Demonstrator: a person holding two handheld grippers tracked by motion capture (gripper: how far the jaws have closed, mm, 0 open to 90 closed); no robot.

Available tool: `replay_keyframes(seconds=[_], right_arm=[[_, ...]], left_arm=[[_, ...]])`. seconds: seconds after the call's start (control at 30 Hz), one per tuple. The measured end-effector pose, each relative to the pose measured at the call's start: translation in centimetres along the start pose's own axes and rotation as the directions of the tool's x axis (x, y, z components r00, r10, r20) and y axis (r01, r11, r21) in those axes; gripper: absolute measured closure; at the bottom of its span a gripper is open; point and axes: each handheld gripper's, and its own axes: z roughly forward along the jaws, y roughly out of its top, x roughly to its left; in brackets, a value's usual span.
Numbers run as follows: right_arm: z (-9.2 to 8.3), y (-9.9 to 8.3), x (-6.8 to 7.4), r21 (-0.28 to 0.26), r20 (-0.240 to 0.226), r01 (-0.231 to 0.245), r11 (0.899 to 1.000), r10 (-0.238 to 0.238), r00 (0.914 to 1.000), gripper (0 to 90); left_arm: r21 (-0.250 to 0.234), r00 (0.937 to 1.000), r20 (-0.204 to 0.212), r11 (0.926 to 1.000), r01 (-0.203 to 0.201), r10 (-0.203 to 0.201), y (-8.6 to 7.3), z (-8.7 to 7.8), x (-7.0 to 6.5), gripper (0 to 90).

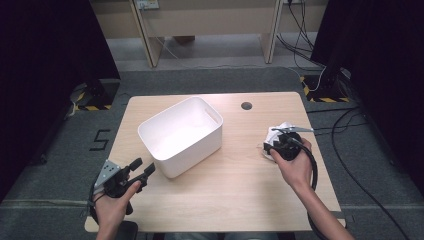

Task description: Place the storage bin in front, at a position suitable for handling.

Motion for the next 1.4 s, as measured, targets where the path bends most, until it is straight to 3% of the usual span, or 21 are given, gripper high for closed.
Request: replay_keyframes(seconds=[0.2, 0.4, 0.5, 0.57, 0.73, 0.83, 0.9, 1.0, 1.13, 1.2, 1.4], right_arm=[[0.4, 2.3, 2.5, -0.008, -0.045, 0.017, 1.000, -0.017, 0.9989, 64.6], [1.5, 4.8, 5.1, -0.004, -0.078, 0.052, 0.999, -0.052, 0.9956, 66.7], [1.9, 5.7, 6.3, -0.007, -0.088, 0.059, 0.998, -0.060, 0.9943, 67.7], [2.3, 6.4, 7.0, -0.008, -0.096, 0.064, 0.998, -0.065, 0.9933, 67.8], [3.4, 7.7, 8.4, -0.003, -0.109, 0.058, 0.998, -0.058, 0.9923, 66.1], [3.8, 8.3, 9.2, -0.012, -0.119, 0.058, 0.998, -0.059, 0.9911, 64.4], [4.0, 8.6, 9.6, -0.014, -0.123, 0.057, 0.998, -0.058, 0.9907, 63.9], [4.5, 8.9, 10.1, -0.012, -0.117, 0.065, 0.998, -0.066, 0.9909, 63.4], [5.2, 9.5, 10.8, 0.005, -0.116, 0.066, 0.998, -0.065, 0.9911, 63.2], [5.7, 9.8, 11.1, 0.017, -0.107, 0.071, 0.997, -0.069, 0.9918, 63.3], [6.7, 10.3, 11.8, 0.051, -0.092, 0.077, 0.996, -0.072, 0.9932, 67.1]], left_arm=[[0.009, 0.9984, -0.026, 0.9987, 0.050, -0.050, 2.2, 0.9, 1.0, 42.3], [0.043, 0.9973, -0.048, 0.9974, 0.058, -0.056, 3.5, 2.7, 2.2, 44.6], [0.044, 0.9958, -0.078, 0.9977, 0.051, -0.048, 4.6, 3.8, 3.4, 47.3], [0.070, 0.9940, -0.107, 0.9970, 0.031, -0.023, 5.6, 5.0, 4.7, 47.4], [0.109, 0.9907, -0.135, 0.9936, 0.030, -0.015, 7.3, 7.4, 7.5, 48.5], [0.145, 0.9951, -0.097, 0.9890, 0.029, -0.015, 7.4, 8.4, 8.7, 48.8], [0.169, 0.9973, -0.072, 0.9856, 0.001, 0.011, 7.3, 8.9, 9.2, 49.3], [0.178, 0.9978, -0.064, 0.9841, -0.002, 0.013, 7.2, 9.4, 9.4, 49.9], [0.194, 0.9956, -0.084, 0.9806, -0.025, 0.042, 7.6, 10.1, 9.8, 52.5], [0.221, 0.9950, -0.078, 0.9743, -0.045, 0.063, 7.6, 10.5, 9.9, 53.7], [0.263, 0.9969, -0.031, 0.9629, -0.061, 0.072, 7.9, 11.7, 9.9, 59.2]])
